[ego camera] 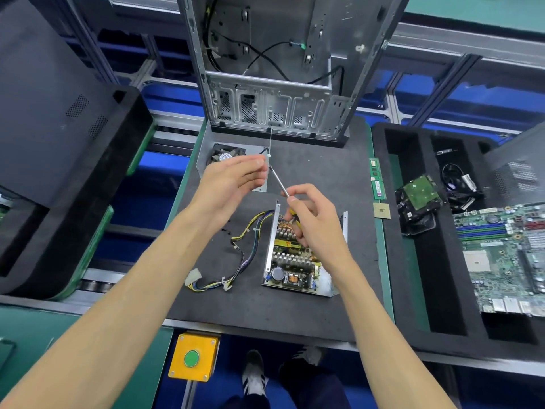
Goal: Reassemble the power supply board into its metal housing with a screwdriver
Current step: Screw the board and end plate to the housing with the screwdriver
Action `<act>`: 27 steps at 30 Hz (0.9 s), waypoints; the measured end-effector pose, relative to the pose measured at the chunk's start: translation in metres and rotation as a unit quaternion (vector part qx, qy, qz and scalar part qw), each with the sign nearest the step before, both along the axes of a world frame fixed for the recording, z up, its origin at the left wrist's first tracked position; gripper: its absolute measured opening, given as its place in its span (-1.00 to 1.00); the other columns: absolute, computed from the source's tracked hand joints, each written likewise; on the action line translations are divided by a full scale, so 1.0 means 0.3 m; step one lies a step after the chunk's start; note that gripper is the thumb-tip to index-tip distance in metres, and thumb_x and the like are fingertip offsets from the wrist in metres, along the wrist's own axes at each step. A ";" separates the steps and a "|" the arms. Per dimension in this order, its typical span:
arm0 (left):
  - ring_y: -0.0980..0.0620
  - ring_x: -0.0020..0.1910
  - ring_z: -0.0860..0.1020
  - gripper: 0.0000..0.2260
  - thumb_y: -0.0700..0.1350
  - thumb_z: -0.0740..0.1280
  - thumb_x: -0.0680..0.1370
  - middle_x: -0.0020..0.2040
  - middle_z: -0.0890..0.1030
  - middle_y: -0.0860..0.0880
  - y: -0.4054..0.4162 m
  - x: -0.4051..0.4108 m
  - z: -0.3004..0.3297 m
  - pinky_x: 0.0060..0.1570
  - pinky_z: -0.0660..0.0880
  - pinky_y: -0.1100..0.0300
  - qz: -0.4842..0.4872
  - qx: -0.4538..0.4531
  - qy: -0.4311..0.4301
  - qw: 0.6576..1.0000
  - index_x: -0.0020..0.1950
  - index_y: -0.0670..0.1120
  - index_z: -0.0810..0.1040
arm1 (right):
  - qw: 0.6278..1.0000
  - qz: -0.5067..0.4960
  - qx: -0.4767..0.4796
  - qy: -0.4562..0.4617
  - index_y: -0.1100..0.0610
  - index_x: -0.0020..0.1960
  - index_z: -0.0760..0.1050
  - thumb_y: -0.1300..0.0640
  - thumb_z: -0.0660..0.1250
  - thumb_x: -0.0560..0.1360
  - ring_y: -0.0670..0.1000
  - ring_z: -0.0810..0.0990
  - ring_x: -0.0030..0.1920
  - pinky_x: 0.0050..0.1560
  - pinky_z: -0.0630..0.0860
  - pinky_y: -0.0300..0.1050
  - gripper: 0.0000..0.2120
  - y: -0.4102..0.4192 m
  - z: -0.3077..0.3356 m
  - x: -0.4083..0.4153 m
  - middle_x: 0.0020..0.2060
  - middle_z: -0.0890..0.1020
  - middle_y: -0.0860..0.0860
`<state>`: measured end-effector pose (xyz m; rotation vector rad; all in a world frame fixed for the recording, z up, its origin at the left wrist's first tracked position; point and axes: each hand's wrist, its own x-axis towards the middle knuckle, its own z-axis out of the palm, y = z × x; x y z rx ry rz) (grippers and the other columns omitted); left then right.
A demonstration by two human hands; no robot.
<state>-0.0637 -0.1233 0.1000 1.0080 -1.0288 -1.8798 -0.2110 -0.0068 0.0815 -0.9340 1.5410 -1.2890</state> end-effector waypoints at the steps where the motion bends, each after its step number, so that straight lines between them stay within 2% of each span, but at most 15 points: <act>1: 0.07 -0.20 0.64 -0.92 -0.26 0.41 0.56 -0.18 0.69 -0.05 0.006 -0.005 0.003 -0.11 0.58 0.25 -0.005 0.021 0.010 1.000 0.00 -0.20 0.70 | 1.000 0.001 -0.005 -0.001 0.00 0.08 0.59 0.15 0.27 0.67 -0.07 0.36 -0.47 -0.51 0.29 -0.29 -0.86 0.011 0.004 -0.004 -0.35 0.57 -0.03; 4: 0.09 -0.24 0.61 -0.91 -0.23 0.43 0.55 -0.21 0.66 -0.01 0.031 -0.022 0.011 -0.11 0.59 0.26 -0.031 0.074 0.026 0.996 -0.10 -0.13 0.74 | 1.000 0.006 -0.020 -0.002 -0.01 0.07 0.60 0.15 0.27 0.67 -0.09 0.37 -0.46 -0.50 0.29 -0.30 -0.86 0.040 0.016 -0.010 -0.34 0.56 -0.02; 8: 0.07 -0.26 0.62 -0.95 -0.23 0.45 0.54 -0.22 0.67 -0.04 0.072 -0.045 0.024 -0.12 0.61 0.25 -0.034 0.104 0.051 0.993 -0.04 -0.19 0.68 | 0.999 0.004 -0.036 -0.004 -0.03 0.04 0.60 0.15 0.27 0.67 -0.09 0.36 -0.49 -0.52 0.27 -0.30 -0.85 0.081 0.029 -0.014 -0.34 0.56 0.00; 12: 0.06 -0.27 0.64 -0.89 -0.24 0.43 0.54 -0.25 0.67 -0.06 0.107 -0.058 0.033 -0.15 0.62 0.24 -0.040 0.119 0.056 0.990 -0.17 -0.17 0.71 | 0.999 0.000 -0.036 0.012 0.01 0.07 0.59 0.17 0.28 0.67 -0.09 0.36 -0.50 -0.53 0.26 -0.32 -0.87 0.119 0.029 -0.025 -0.36 0.57 -0.04; 15: 0.03 -0.25 0.65 -0.83 -0.25 0.44 0.53 -0.25 0.67 -0.06 0.124 -0.057 0.040 -0.15 0.62 0.22 -0.069 0.083 0.029 0.994 -0.26 -0.14 0.74 | 0.999 -0.007 -0.037 0.021 0.02 0.06 0.59 0.17 0.29 0.66 -0.10 0.37 -0.49 -0.50 0.28 -0.34 -0.88 0.152 0.024 -0.036 -0.35 0.57 -0.03; 19: -0.01 -0.24 0.65 -0.93 -0.26 0.48 0.49 -0.24 0.66 -0.10 0.154 -0.059 0.051 -0.14 0.63 0.19 -0.101 -0.006 -0.047 0.994 -0.18 -0.18 0.74 | 0.993 -0.020 -0.056 0.100 -0.03 0.04 0.61 0.16 0.33 0.64 -0.16 0.56 -0.36 -0.36 0.42 -0.33 -0.88 0.199 0.025 -0.044 -0.34 0.62 -0.05; 23: -0.02 -0.23 0.66 -0.95 -0.23 0.49 0.50 -0.21 0.67 -0.13 0.205 -0.084 0.054 -0.12 0.64 0.13 -0.069 -0.005 -0.011 0.998 -0.15 -0.19 0.72 | 0.994 -0.029 -0.070 0.081 -0.06 0.03 0.59 0.16 0.32 0.64 -0.18 0.48 -0.46 -0.41 0.35 -0.36 -0.86 0.229 0.037 -0.042 -0.37 0.60 -0.05; 27: -0.07 -0.13 0.69 -0.94 -0.19 0.50 0.50 -0.11 0.70 -0.16 0.233 -0.098 0.068 -0.07 0.64 0.10 -0.057 0.005 0.018 0.998 -0.15 -0.17 0.75 | 0.995 -0.042 -0.072 0.055 -0.02 0.06 0.59 0.15 0.31 0.65 -0.18 0.47 -0.47 -0.41 0.33 -0.42 -0.89 0.259 0.049 -0.054 -0.36 0.60 -0.05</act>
